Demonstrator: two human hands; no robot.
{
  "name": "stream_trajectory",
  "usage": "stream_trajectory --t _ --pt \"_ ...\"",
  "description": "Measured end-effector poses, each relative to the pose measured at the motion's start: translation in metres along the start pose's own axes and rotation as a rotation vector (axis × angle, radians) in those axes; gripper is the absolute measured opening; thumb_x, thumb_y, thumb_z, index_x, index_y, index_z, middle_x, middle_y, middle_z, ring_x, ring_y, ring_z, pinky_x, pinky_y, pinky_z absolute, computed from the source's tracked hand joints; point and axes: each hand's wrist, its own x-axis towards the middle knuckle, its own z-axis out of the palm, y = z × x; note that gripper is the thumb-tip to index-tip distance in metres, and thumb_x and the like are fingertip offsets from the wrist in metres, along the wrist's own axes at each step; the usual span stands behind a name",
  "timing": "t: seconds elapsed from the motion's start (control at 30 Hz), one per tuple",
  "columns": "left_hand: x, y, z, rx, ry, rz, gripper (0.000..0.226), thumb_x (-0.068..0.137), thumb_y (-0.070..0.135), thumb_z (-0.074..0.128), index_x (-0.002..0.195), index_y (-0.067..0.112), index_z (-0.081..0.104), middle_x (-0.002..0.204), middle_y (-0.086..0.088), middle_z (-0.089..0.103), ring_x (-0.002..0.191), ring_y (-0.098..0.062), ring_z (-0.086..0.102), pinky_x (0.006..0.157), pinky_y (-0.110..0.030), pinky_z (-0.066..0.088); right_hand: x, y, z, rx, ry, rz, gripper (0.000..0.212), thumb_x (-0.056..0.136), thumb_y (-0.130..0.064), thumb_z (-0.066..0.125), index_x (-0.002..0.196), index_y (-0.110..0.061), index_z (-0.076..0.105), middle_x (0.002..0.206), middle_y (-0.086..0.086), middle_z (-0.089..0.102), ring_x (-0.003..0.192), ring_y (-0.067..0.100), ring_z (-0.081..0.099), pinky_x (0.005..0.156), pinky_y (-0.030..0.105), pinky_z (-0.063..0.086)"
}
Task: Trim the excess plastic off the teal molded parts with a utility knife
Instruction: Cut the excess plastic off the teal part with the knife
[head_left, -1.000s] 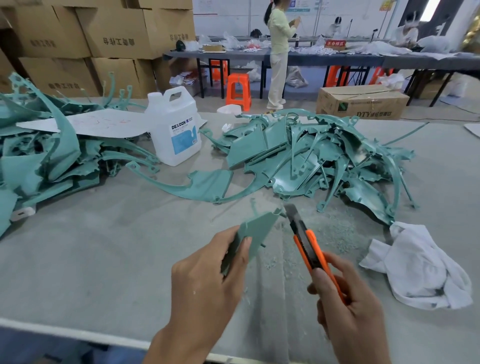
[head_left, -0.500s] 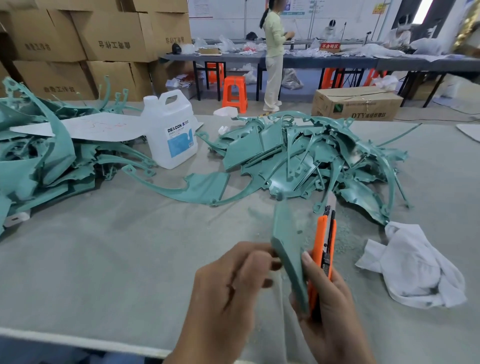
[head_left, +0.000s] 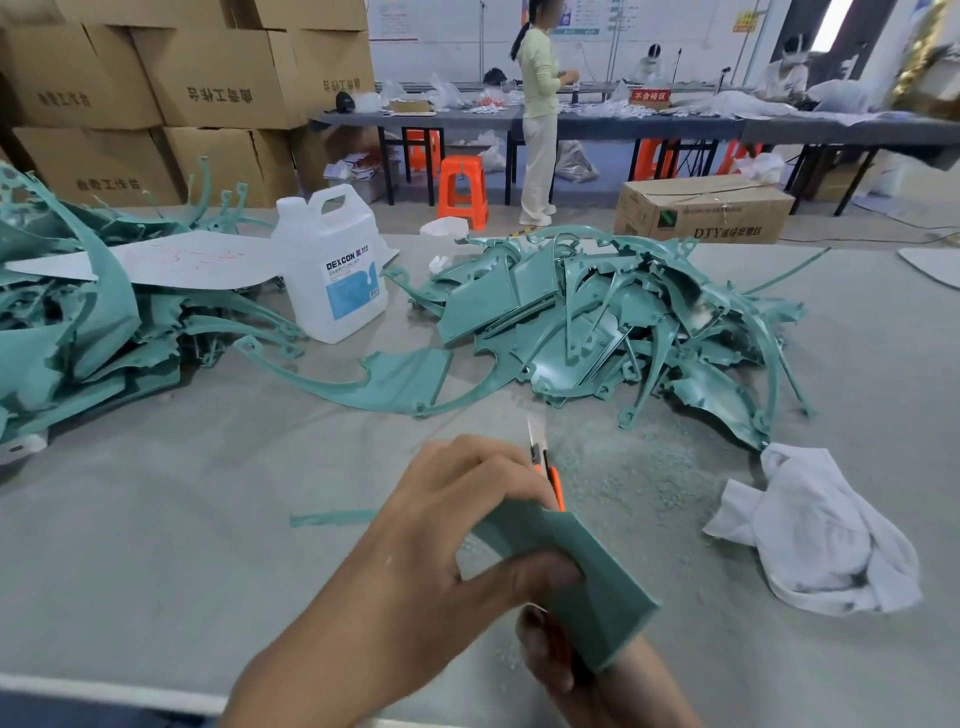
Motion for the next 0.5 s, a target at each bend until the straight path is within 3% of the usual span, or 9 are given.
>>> stream_trajectory --t 0.07,0.13,0.2,0.27,0.33,0.43,0.5 --pt "-0.001 -0.008 0.001 -0.018 -0.017 -0.039 0.015 0.09 0.054 0.06 0.104 0.052 0.054 0.11 0.023 0.054 0.109 -0.011 0.05 0.086 -0.012 0.037 0.005 0.005 -0.009 -0.11 0.15 0.017 0.033 0.065 -0.025 0.086 0.097 -0.017 0.08 0.083 0.022 0.071 0.044 0.02 0.057 0.029 0.016 0.031" --pt "-0.004 -0.024 0.0 -0.054 0.019 -0.121 0.013 0.092 0.055 0.054 0.105 0.054 0.055 0.109 0.022 0.054 0.112 -0.009 0.046 0.085 -0.008 0.033 0.009 0.009 -0.026 -0.13 0.379 0.034 0.017 0.082 -0.019 0.076 0.096 -0.008 0.076 0.075 0.018 0.069 0.044 0.022 0.057 0.03 0.017 0.033" --pt "-0.004 -0.043 -0.002 -0.07 0.044 -0.211 0.02 0.093 0.062 0.05 0.107 0.052 0.06 0.111 0.019 0.054 0.118 -0.006 0.042 0.087 -0.006 0.031 0.008 0.01 -0.042 -0.17 0.513 0.058 0.026 0.091 -0.03 0.066 0.09 -0.006 0.074 0.061 0.011 0.058 0.041 0.021 0.05 0.032 0.02 0.034" --pt "-0.001 -0.064 0.001 -0.015 0.07 -0.254 0.022 0.093 0.062 0.049 0.107 0.052 0.062 0.109 0.019 0.053 0.118 -0.003 0.039 0.089 -0.003 0.028 0.002 0.005 -0.053 -0.252 0.545 0.069 0.03 0.095 -0.031 0.061 0.091 -0.006 0.077 0.059 0.007 0.052 0.04 0.02 0.047 0.034 0.023 0.036" --pt "0.005 -0.084 0.008 0.033 0.108 -0.29 0.011 0.093 0.051 0.054 0.1 0.053 0.063 0.104 0.019 0.053 0.114 -0.009 0.041 0.091 -0.003 0.026 -0.004 -0.002 -0.058 -0.393 0.524 0.045 0.021 0.099 -0.02 0.058 0.097 -0.009 0.075 0.058 0.008 0.055 0.039 0.02 0.048 0.033 0.024 0.039" --pt "0.01 -0.108 0.021 0.014 0.105 -0.364 0.019 0.096 0.033 0.062 0.096 0.053 0.062 0.101 0.01 0.055 0.109 -0.02 0.044 0.098 -0.02 0.031 -0.01 -0.007 -0.06 -0.608 0.483 -0.025 0.014 0.1 -0.011 0.057 0.101 -0.015 0.071 0.06 0.006 0.063 0.04 0.017 0.051 0.036 0.023 0.041" --pt "0.013 -0.117 0.026 0.006 0.121 -0.41 0.008 0.094 0.048 0.059 0.09 0.053 0.064 0.101 0.007 0.058 0.11 -0.022 0.045 0.098 -0.02 0.031 -0.012 -0.007 -0.06 -0.752 0.465 -0.062 0.017 0.098 -0.01 0.06 0.103 -0.022 0.071 0.063 0.006 0.068 0.044 0.009 0.054 0.044 0.021 0.044"
